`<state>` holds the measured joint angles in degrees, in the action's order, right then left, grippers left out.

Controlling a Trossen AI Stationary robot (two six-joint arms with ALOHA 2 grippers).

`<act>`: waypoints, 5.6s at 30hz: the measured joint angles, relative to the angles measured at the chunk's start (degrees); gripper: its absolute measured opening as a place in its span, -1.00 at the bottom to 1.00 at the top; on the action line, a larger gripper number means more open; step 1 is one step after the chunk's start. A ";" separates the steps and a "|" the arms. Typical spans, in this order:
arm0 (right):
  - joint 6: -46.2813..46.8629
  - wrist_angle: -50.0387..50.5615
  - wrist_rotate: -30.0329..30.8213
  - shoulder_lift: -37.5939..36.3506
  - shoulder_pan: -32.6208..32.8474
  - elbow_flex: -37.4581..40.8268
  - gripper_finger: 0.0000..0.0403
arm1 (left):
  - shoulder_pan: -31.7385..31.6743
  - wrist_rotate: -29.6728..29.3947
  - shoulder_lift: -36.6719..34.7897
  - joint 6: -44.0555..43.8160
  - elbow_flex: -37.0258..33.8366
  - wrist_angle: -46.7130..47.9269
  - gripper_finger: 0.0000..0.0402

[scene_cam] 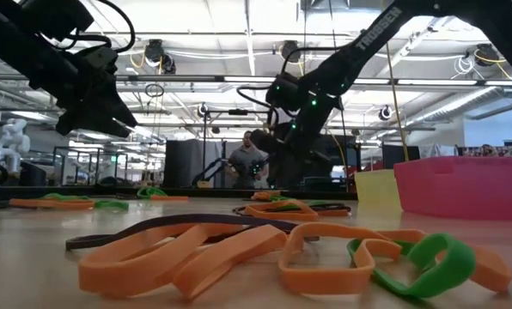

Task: Sort rubber bands into baskets
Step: Put the orange rubber band into the red bin

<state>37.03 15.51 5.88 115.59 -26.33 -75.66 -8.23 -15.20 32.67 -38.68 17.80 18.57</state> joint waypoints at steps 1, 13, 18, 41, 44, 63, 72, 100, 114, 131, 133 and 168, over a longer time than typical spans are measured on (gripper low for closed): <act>0.32 0.11 -0.24 0.56 0.05 0.00 -0.29 | 0.00 -0.02 0.00 0.00 0.00 0.00 -0.13; 2.27 -0.80 -0.05 2.47 0.55 0.04 -0.29 | 0.00 0.22 0.00 -0.03 0.00 0.48 -0.13; 3.80 -0.77 -0.03 2.47 0.55 0.04 -0.37 | 0.00 0.41 0.00 0.00 0.00 0.48 -0.13; -4.24 10.40 -2.82 1.26 1.01 -14.75 -0.98 | 0.00 1.35 0.00 0.52 0.00 1.14 -0.13; -7.00 15.50 -2.78 1.21 1.22 -20.03 -0.98 | 0.00 1.35 0.00 0.52 0.00 1.88 -0.13; -7.68 36.09 -1.34 2.66 3.27 -26.69 -0.64 | -0.01 1.31 0.00 3.52 0.00 1.84 -0.13; -7.54 35.48 -0.05 4.96 3.11 -26.67 -0.41 | 0.00 1.33 0.00 3.61 0.00 1.84 -0.13; -11.38 46.94 -0.43 14.04 4.92 -26.67 -0.34 | 0.00 3.19 0.33 2.92 -0.55 3.45 -0.13; -12.83 55.60 1.56 15.09 4.98 -26.52 -0.88 | 0.00 4.46 0.33 1.53 -0.55 3.49 -0.13; -13.50 53.44 -5.29 8.62 4.21 -26.64 -0.69 | 0.00 2.99 0.33 2.02 -0.55 3.41 -0.13; -14.00 51.30 -5.83 9.08 3.91 -26.64 -0.55 | 0.00 2.98 0.33 2.01 -0.55 3.41 -0.13; -12.14 48.18 -4.16 10.32 2.11 -22.21 -0.95 | 0.00 4.04 0.31 1.73 -0.57 3.43 -0.13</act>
<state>24.89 63.69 1.71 125.91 -24.22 -97.87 -8.23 -11.16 32.97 -36.95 17.23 22.00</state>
